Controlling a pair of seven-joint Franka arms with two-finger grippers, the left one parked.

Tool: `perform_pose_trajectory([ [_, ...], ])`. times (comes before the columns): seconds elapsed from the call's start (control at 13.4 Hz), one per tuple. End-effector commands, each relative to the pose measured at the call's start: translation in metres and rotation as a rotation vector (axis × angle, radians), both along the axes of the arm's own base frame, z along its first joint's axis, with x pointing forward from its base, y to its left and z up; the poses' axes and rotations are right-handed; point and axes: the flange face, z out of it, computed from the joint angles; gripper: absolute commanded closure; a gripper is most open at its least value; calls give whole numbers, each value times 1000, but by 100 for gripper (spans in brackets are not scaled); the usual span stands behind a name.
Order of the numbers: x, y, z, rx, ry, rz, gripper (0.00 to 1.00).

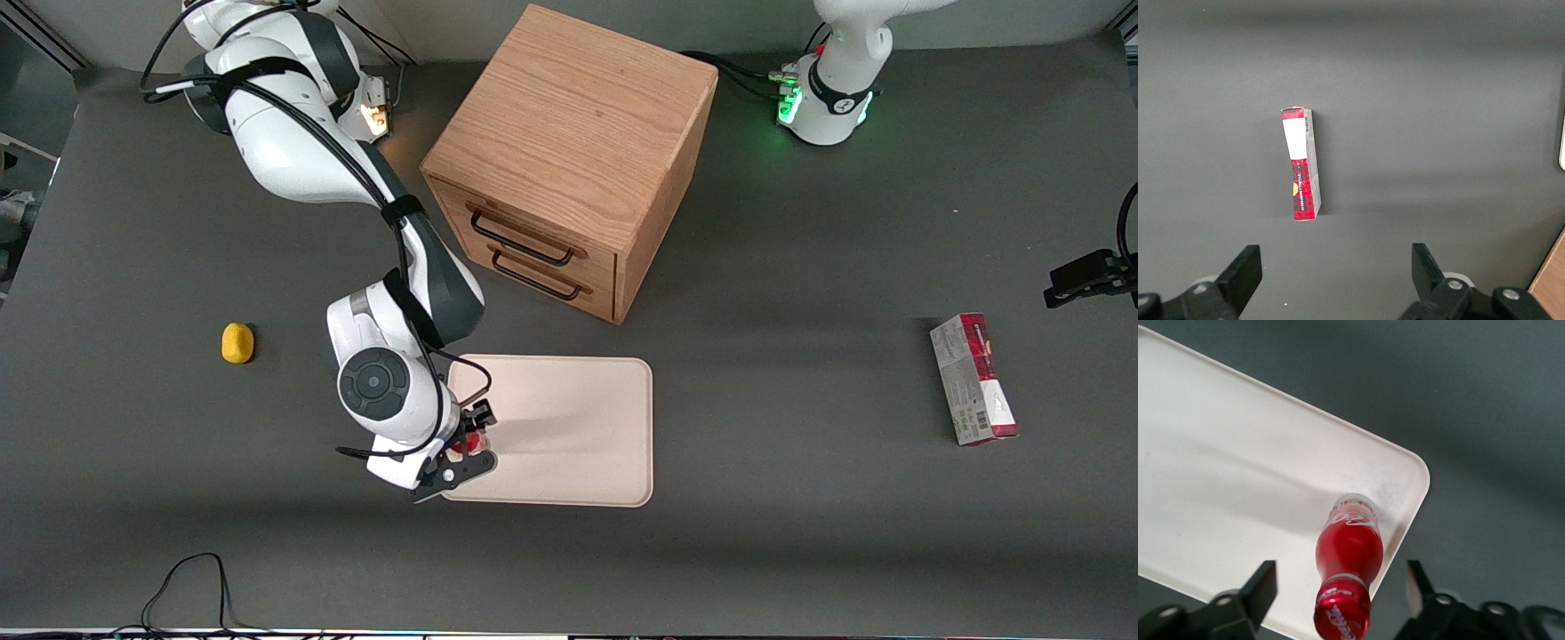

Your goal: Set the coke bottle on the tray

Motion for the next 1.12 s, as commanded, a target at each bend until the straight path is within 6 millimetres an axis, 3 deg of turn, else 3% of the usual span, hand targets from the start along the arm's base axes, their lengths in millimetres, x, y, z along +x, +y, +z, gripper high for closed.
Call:
perform_pose_trajectory([
  [0.0,-10,-2,42,-25,24,-13,0],
  [0.3,-46,-20,151,-47,76,-18,0],
  [0.45,-69,-36,211,-77,62,-25,0],
  [0.6,-96,-60,255,-108,106,-37,0],
  [0.75,-117,-106,285,-101,122,-92,0],
  [1.04,-160,-211,310,-38,89,-213,0],
])
